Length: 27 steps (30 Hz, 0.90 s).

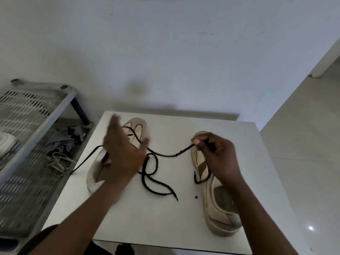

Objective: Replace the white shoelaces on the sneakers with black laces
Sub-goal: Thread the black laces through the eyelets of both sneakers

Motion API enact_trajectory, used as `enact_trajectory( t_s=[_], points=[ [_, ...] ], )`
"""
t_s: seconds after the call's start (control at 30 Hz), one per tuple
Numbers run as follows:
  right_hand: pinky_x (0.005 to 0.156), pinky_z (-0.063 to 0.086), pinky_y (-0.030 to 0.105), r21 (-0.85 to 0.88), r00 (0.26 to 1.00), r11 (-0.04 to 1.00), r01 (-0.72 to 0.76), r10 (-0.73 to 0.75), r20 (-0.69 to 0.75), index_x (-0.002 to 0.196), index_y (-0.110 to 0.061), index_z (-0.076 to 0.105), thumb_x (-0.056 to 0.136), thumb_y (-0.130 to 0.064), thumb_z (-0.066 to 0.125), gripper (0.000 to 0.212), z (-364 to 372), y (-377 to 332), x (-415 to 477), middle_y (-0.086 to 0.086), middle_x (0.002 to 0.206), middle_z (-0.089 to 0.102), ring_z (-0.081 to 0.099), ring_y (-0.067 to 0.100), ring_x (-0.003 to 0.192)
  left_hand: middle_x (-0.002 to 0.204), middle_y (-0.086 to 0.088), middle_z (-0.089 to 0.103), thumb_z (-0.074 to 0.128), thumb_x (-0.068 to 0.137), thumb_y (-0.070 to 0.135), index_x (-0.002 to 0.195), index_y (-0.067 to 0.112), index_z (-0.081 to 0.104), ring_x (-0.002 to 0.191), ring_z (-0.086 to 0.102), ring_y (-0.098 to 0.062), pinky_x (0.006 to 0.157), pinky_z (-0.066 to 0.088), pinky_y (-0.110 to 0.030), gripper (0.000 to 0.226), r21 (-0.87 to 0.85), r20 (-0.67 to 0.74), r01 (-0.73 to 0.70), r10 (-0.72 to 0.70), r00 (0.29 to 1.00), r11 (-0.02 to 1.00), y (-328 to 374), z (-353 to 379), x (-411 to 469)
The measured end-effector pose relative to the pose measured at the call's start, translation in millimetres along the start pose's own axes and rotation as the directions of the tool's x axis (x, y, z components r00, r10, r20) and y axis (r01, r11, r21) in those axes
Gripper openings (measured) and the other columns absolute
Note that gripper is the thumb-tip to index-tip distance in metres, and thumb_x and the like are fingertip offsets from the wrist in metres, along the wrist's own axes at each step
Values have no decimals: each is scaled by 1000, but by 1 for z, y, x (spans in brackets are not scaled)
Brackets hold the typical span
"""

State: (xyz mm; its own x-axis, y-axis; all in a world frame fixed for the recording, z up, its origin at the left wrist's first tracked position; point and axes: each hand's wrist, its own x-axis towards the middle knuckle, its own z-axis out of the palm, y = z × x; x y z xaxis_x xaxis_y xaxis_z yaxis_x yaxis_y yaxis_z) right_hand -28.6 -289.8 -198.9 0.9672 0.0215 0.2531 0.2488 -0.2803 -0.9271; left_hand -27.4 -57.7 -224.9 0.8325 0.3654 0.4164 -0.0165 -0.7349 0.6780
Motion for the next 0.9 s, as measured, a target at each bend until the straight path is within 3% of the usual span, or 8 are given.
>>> enact_trajectory(
  t_s=[0.07,0.17,0.3,0.43,0.57,0.7,0.8,0.9],
  points=[
    [64,52,24,4,995,998,-55,54,85,85,-20,73,90,-12,65,13,15,-3,-2,-5,81,71,64,10,70,149,-10,38,65,79,42,148,9,25,139,31,-14,116,21,-27,87,-113,269,-273,294,917,955,15,7,-22],
    [54,49,24,38,983,993,-113,105,153,85,-15,71,92,-13,63,11,23,-4,-5,1,73,68,60,12,56,91,12,70,62,90,23,133,34,43,78,66,-1,76,53,-23,48,-375,625,-121,347,699,919,35,12,-43],
    [48,41,25,43,970,978,-205,197,140,83,-19,72,89,-20,67,8,12,4,0,-1,66,67,50,10,48,49,14,47,46,94,24,99,22,67,40,38,-8,45,27,-15,21,-278,425,-200,307,851,940,20,14,-24],
    [52,39,18,83,976,973,-216,211,61,80,-14,71,85,-24,71,12,-14,6,7,-1,57,58,48,7,52,51,9,52,45,96,19,85,24,60,44,44,-12,48,34,-21,20,-149,246,-120,154,957,982,2,8,-4],
    [64,45,16,125,973,971,-204,187,136,84,-13,74,89,-16,64,12,-36,4,7,4,77,72,61,5,67,67,-3,66,42,98,15,90,16,60,62,62,-25,62,47,-34,20,-19,60,-32,33,998,999,-10,7,4],
    [48,26,19,295,977,932,-210,207,40,87,-8,70,93,-11,56,16,-51,9,9,0,62,55,35,8,49,81,-7,69,41,99,12,96,10,61,73,61,-25,64,37,-28,21,-28,-46,106,-107,993,994,-13,5,9],
    [44,26,18,638,969,737,-220,239,58,90,-12,66,87,-16,53,13,-57,8,11,-3,69,58,34,8,44,92,-11,70,44,98,11,98,5,63,87,63,-29,72,37,-27,19,-44,-50,172,-175,983,984,-17,6,12],
    [52,44,17,825,976,526,-205,167,136,109,-18,66,86,4,45,37,-48,5,9,2,108,68,58,9,66,107,-16,67,51,90,22,109,7,62,104,57,-39,87,41,-43,27,138,57,150,-160,986,979,-10,10,4]
  ],
)
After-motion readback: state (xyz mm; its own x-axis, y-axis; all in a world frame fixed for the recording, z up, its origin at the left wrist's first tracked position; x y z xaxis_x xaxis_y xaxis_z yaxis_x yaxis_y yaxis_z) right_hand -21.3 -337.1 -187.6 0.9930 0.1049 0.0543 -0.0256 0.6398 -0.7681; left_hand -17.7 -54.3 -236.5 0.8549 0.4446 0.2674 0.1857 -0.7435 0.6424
